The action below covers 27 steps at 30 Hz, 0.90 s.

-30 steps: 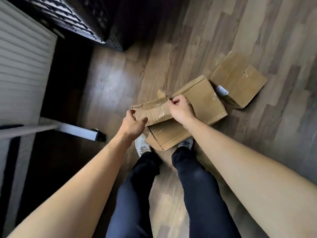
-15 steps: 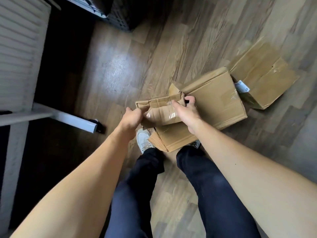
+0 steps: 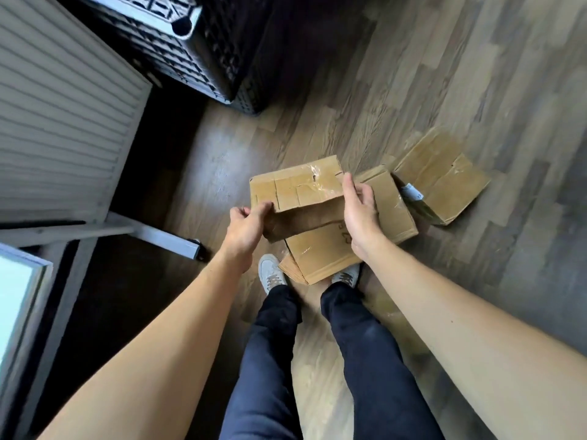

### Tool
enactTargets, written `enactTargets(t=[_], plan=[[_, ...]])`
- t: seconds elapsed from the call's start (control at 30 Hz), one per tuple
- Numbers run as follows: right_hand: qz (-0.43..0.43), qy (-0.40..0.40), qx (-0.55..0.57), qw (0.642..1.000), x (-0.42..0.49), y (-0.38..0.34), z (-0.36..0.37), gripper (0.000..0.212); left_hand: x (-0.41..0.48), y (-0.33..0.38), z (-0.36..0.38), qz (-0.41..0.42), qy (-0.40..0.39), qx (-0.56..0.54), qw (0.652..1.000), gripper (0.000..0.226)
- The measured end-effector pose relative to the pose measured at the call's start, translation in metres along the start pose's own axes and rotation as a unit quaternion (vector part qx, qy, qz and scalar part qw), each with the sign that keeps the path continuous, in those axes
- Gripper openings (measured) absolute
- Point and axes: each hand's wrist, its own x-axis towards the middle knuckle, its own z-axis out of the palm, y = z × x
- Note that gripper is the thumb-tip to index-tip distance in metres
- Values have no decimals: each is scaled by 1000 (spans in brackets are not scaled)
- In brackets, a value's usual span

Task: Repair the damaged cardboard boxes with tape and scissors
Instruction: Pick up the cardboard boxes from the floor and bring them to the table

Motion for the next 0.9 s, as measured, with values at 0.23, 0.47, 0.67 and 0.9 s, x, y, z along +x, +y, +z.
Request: enactTargets(t=[0.23, 0.47, 0.67, 0.9], plan=[[-127, -28, 44, 991, -106, -77, -24, 28, -106, 60, -45, 118, 15, -16, 993, 41], [-307, -107, -37, 945, -184, -111, -47, 53, -188, 81, -72, 228, 14, -49, 972, 51], [-417, -138, -72, 896, -239, -101, -59, 59, -267, 57, -81, 294, 132, -102, 941, 44], [-475, -224, -87, 847, -304, -92, -37, 63, -338, 7, -127, 315, 237, -191, 899, 58]])
